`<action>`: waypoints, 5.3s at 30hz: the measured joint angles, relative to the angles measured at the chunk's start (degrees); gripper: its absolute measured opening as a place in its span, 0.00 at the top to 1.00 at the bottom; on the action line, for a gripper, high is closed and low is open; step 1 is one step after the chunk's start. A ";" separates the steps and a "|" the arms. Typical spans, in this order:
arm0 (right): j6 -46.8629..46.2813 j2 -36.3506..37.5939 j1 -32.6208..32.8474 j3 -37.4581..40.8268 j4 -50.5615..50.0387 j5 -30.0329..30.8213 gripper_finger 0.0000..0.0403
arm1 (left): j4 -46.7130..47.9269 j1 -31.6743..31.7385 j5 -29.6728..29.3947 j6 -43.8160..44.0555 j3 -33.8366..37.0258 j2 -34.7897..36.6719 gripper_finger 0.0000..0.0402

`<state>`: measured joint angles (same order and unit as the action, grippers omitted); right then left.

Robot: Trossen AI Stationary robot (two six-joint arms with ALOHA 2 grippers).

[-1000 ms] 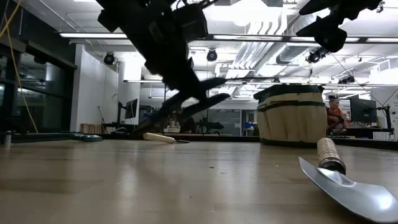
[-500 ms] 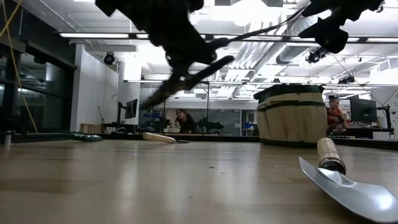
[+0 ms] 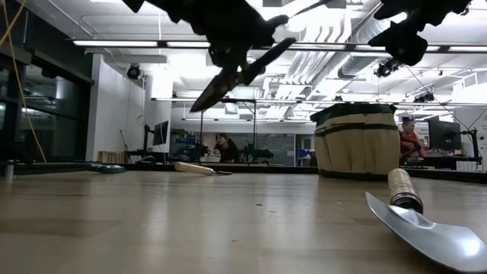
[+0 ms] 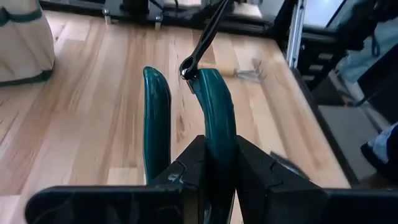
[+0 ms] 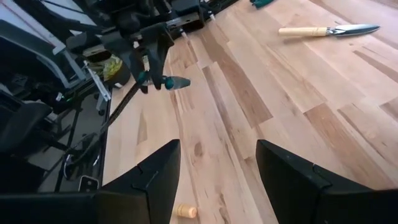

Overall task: Pick & Place Garden tools in Gardening bag
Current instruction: Put the bottom shear scissor into the gardening bag

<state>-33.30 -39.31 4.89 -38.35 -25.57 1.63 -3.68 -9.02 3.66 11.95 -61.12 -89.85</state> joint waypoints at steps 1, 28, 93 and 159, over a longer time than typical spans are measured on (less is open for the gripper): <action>0.13 0.00 0.02 0.00 -0.01 -0.29 0.50 | -0.94 0.00 -0.08 0.33 0.00 0.15 0.88; 3.89 0.02 0.00 0.00 9.62 -4.59 0.50 | -22.38 0.04 1.49 4.92 -0.02 2.66 0.88; 24.62 -18.49 0.00 0.00 64.86 -6.06 0.98 | -26.17 3.80 -3.21 4.44 -0.02 2.59 0.88; 13.35 8.20 -0.85 0.00 15.90 22.12 0.99 | -15.37 3.80 -4.55 3.32 -0.02 2.57 0.43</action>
<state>-19.94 -31.11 4.03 -38.35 -9.67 23.75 -19.05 -5.21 -0.89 15.27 -61.14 -87.29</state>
